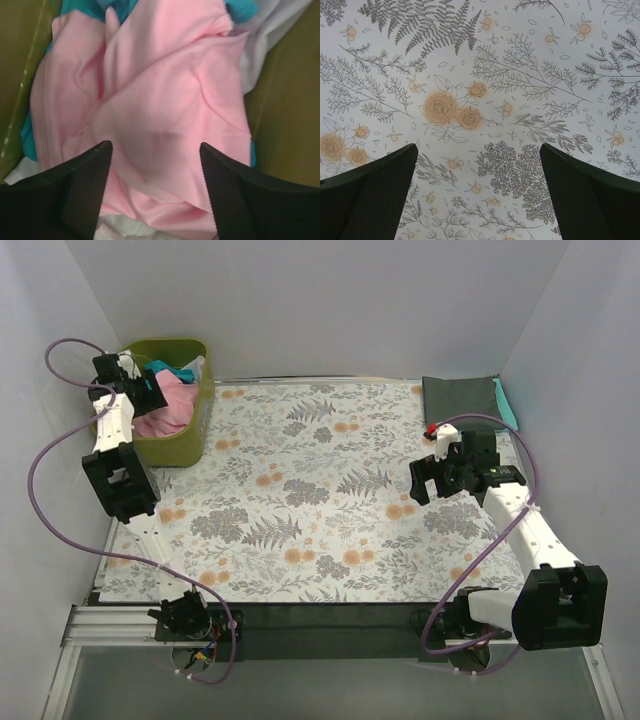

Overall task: Fold and stack the t-shirts
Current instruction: Grab the tshirt from the pile, then move the tshirt to the center of the board

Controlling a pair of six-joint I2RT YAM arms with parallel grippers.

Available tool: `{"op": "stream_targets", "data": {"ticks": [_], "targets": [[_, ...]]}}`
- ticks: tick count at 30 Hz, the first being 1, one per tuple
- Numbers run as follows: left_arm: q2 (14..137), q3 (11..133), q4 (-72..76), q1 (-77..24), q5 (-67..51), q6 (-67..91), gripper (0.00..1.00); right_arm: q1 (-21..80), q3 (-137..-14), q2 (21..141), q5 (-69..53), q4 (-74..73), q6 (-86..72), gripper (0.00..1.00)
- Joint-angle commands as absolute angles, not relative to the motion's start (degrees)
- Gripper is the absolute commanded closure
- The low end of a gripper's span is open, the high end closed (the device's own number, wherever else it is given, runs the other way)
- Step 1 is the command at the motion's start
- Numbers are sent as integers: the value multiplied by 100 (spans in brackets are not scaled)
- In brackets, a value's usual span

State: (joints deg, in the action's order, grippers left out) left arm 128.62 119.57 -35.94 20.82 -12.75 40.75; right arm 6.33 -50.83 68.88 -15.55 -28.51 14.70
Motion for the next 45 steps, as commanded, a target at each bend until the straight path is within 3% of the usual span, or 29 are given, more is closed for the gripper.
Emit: {"op": "stream_targets", "data": {"ticks": [1, 5, 10, 12, 23, 29, 39, 45], "targets": [[12849, 11900, -3577, 2083, -1037, 4008, 40, 598, -5229, 6917, -1591, -2689, 1406, 2], [12867, 11935, -3560, 2083, -1125, 4025, 58, 606, -5221, 6917, -1512, -2690, 1415, 2], [12727, 12304, -3498, 2083, -1204, 4113, 92, 598, -5221, 6908, -1512, -2698, 1406, 2], [12560, 12514, -3428, 2083, -1266, 4183, 100, 606, -5229, 6900, -1529, -2698, 1397, 2], [11365, 12859, -2321, 2083, -1687, 4728, 100, 589, -5238, 6838, -1556, -2698, 1380, 2], [11013, 13341, -1750, 1987, -2855, 5360, 100, 589, -5247, 6777, -1521, -2698, 1380, 2], [10205, 13377, -853, 528, -3471, 5809, 100, 501, -5388, 6820, -1600, -2760, 1327, 2], [10169, 13526, -63, 79, -3928, 6968, 100, 440, -5449, 6829, -1600, -2804, 1327, 2]]}}
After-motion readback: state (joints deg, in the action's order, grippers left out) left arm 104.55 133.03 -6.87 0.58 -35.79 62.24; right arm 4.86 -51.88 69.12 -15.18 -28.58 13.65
